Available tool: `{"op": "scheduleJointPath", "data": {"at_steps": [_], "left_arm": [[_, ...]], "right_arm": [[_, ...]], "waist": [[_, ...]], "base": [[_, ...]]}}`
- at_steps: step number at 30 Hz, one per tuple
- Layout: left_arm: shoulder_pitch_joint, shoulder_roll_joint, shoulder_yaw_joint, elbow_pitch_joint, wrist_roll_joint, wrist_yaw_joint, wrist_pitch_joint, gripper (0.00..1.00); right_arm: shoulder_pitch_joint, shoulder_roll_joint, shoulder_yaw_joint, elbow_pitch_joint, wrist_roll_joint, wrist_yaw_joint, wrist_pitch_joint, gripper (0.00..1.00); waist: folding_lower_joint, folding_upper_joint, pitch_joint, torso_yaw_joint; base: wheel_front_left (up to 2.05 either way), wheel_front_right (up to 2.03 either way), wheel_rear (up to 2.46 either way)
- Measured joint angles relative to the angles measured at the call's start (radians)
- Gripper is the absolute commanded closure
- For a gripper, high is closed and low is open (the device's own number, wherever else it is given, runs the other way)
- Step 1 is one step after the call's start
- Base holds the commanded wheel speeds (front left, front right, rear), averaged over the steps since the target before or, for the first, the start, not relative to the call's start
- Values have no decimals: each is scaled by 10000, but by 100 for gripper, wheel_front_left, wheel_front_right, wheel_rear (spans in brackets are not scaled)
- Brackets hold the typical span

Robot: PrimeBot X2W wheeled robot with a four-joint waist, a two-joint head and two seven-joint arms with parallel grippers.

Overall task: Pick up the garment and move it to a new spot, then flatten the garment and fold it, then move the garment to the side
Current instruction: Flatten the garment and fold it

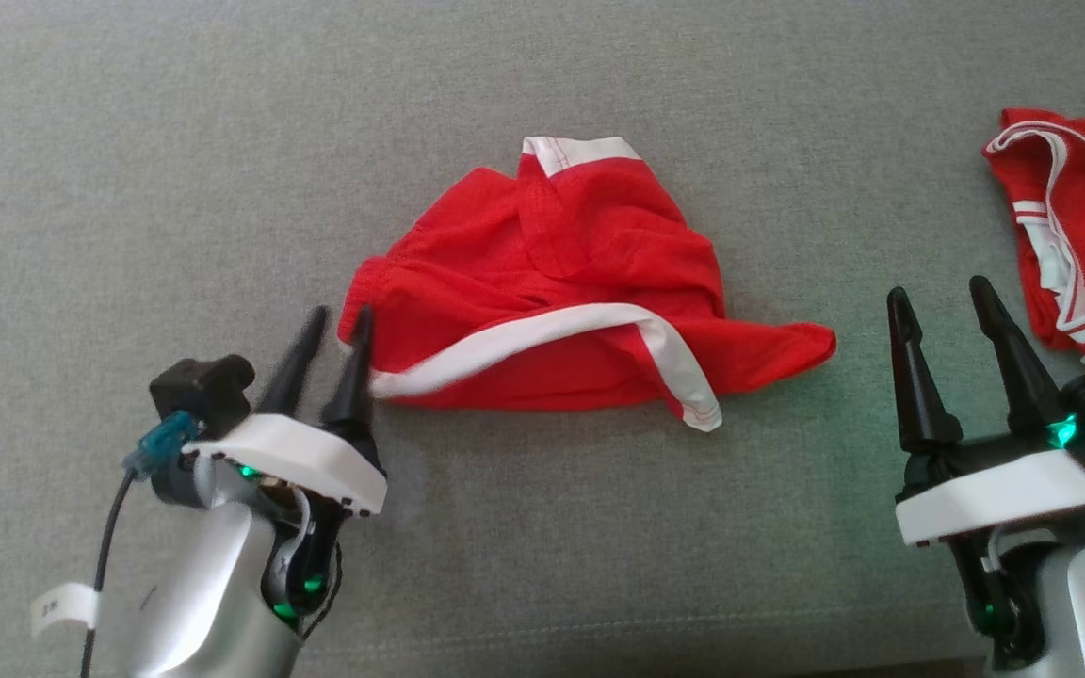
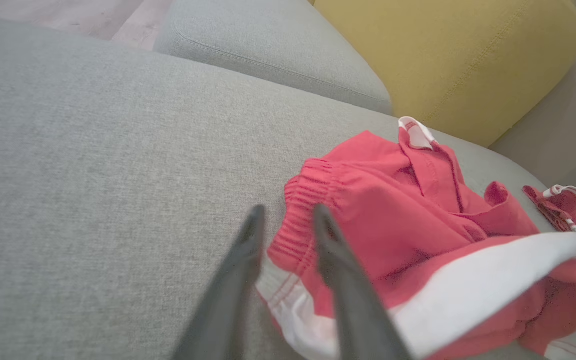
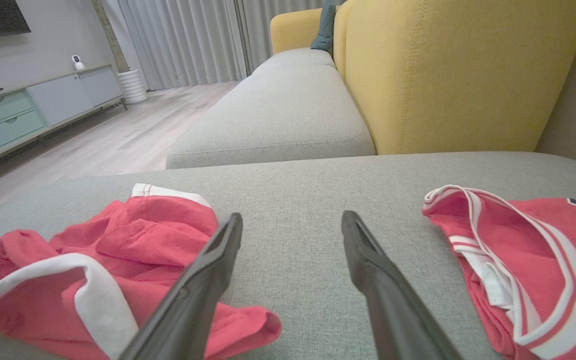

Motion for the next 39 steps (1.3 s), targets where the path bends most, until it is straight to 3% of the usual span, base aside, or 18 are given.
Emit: {"op": "scheduleJointPath", "data": {"at_steps": [5,13,23,39], "left_arm": [[-1,142,17,-249,777,437,-261,0],[480,533,738,-1998,2086,1235,-349,0],[1998,692,1051,-3018,2497,1189,-351,0],[2391,688,1041,-3043,2558,1024,-351,0]], "right_arm": [[-15,-2,33,-4,-67,0,6,0],[-25,-38,128,-6,-288,0,88,0],[34,-79,336,-44,-433,0,265,0],[308,-81,341,-159,-441,0,337,0]], "waist": [[0,0,-25,85],[0,0,-212,292],[0,0,-638,475],[0,0,-855,501]], "base": [[0,0,0],[0,0,0],[0,0,0],[0,0,0]]}}
